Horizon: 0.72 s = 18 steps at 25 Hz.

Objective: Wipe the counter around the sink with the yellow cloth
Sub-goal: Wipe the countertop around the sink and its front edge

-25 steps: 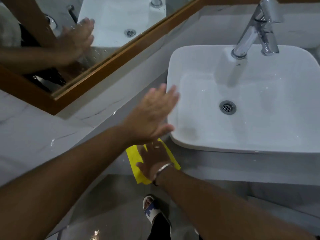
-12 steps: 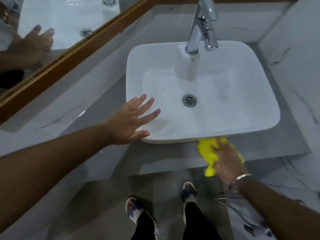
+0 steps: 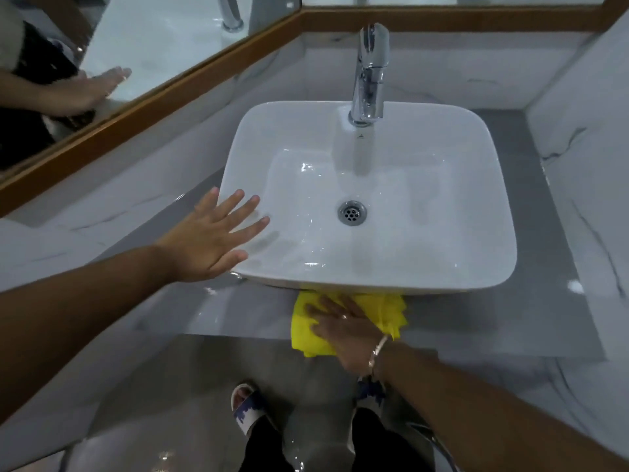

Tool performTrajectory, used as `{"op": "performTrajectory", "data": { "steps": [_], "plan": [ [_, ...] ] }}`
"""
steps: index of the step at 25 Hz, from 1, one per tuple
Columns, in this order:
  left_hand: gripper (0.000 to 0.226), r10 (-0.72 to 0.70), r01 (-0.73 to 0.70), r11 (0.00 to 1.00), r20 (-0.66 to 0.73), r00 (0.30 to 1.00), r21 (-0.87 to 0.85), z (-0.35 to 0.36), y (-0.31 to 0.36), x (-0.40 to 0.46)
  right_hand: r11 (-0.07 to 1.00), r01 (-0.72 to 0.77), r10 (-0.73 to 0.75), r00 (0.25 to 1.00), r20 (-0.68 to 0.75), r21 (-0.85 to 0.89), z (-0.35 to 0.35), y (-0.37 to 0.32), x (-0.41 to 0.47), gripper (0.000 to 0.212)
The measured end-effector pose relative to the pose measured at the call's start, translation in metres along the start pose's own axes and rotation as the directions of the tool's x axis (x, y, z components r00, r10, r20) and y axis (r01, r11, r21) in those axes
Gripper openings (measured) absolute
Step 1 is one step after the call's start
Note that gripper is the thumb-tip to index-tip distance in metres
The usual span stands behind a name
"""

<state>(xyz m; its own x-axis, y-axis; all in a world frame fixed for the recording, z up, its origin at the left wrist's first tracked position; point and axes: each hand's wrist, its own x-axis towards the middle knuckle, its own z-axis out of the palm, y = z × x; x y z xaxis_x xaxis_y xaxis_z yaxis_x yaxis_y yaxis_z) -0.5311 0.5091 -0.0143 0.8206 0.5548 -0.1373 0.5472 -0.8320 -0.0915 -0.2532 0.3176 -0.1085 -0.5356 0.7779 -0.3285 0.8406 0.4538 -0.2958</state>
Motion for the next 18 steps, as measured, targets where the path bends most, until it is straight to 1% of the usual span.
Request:
{"op": "performTrajectory", "data": {
  "steps": [1,2,3,4,5,6,7,8,9,10,11,12,13,14,15,16,17,18],
  "plan": [
    [0.065,-0.092,0.092,0.996,-0.015,0.996,0.015,-0.006,0.012,-0.004,0.996,0.077,-0.074,0.996,0.046,-0.047,-0.001,0.009,0.002,0.063],
    [0.067,-0.174,0.174,0.985,-0.051,0.983,0.000,-0.010,0.031,-0.011,0.993,0.105,-0.098,0.986,0.133,-0.047,-0.003,0.016,-0.002,0.066],
    [0.067,-0.220,0.215,0.975,-0.093,0.971,-0.059,-0.010,0.057,-0.021,0.997,0.072,-0.068,0.992,0.104,-0.032,-0.002,0.021,-0.011,0.067],
    [0.063,-0.205,0.188,0.974,-0.139,0.969,-0.124,-0.006,0.091,-0.032,0.999,0.014,-0.011,0.997,0.074,-0.033,-0.004,0.024,-0.026,0.066],
    [0.058,-0.138,0.110,0.979,-0.161,0.977,-0.170,0.001,0.128,-0.040,0.998,-0.067,0.067,0.995,0.067,-0.014,-0.006,0.026,-0.042,0.065],
    [0.054,-0.061,0.028,0.979,-0.159,0.985,-0.201,0.010,0.162,-0.045,0.989,-0.144,0.144,0.989,0.045,-0.011,-0.006,0.028,-0.057,0.070],
    [0.052,-0.009,-0.025,0.970,-0.135,0.991,-0.243,0.019,0.189,-0.044,0.977,-0.213,0.213,0.977,0.000,0.007,-0.004,0.029,-0.066,0.079],
    [0.052,0.020,-0.052,0.960,-0.116,0.993,-0.276,0.028,0.209,-0.037,0.961,-0.277,0.277,0.961,0.006,0.021,-0.004,0.031,-0.070,0.089],
    [0.053,0.022,-0.043,0.952,-0.071,0.997,-0.303,0.035,0.222,-0.025,0.942,-0.335,0.335,0.942,-0.012,0.020,-0.003,0.034,-0.069,0.097],
    [0.058,-0.009,0.009,0.951,0.002,1.000,-0.308,0.042,0.229,-0.011,0.926,-0.378,0.378,0.926,-0.016,-0.014,-0.006,0.035,-0.064,0.102],
    [0.068,-0.063,0.091,0.954,0.104,0.993,-0.285,0.043,0.229,0.003,0.911,-0.410,0.407,0.912,-0.052,-0.049,-0.008,0.033,-0.057,0.105],
    [0.082,-0.132,0.180,0.956,0.208,0.969,-0.231,0.044,0.225,0.013,0.895,-0.439,0.436,0.898,-0.052,-0.074,-0.010,0.029,-0.050,0.106],
    [0.094,-0.203,0.260,0.949,0.284,0.937,-0.179,0.046,0.219,0.018,0.879,-0.467,0.465,0.884,-0.043,-0.099,-0.012,0.023,-0.044,0.104],
    [0.100,-0.240,0.300,0.943,0.326,0.915,-0.148,0.048,0.214,0.021,0.859,-0.499,0.497,0.866,-0.042,-0.119,-0.013,0.017,-0.040,0.097],
    [0.101,-0.241,0.308,0.941,0.368,0.898,-0.136,0.048,0.209,0.022,0.838,-0.530,0.526,0.848,-0.060,-0.133,-0.015,0.012,-0.036,0.087],
    [0.095,-0.222,0.290,0.949,0.394,0.892,-0.122,0.045,0.206,0.022,0.827,-0.545,0.541,0.838,-0.069,-0.138,-0.016,0.007,-0.033,0.074],
    [0.082,-0.189,0.253,0.962,0.406,0.894,-0.108,0.039,0.204,0.025,0.831,-0.538,0.535,0.843,-0.066,-0.142,-0.018,0.002,-0.032,0.062],
    [0.064,-0.134,0.201,0.972,0.413,0.901,-0.124,0.031,0.202,0.026,0.843,-0.514,0.510,0.858,-0.069,-0.161,-0.022,-0.004,-0.032,0.051]
  ]
}}
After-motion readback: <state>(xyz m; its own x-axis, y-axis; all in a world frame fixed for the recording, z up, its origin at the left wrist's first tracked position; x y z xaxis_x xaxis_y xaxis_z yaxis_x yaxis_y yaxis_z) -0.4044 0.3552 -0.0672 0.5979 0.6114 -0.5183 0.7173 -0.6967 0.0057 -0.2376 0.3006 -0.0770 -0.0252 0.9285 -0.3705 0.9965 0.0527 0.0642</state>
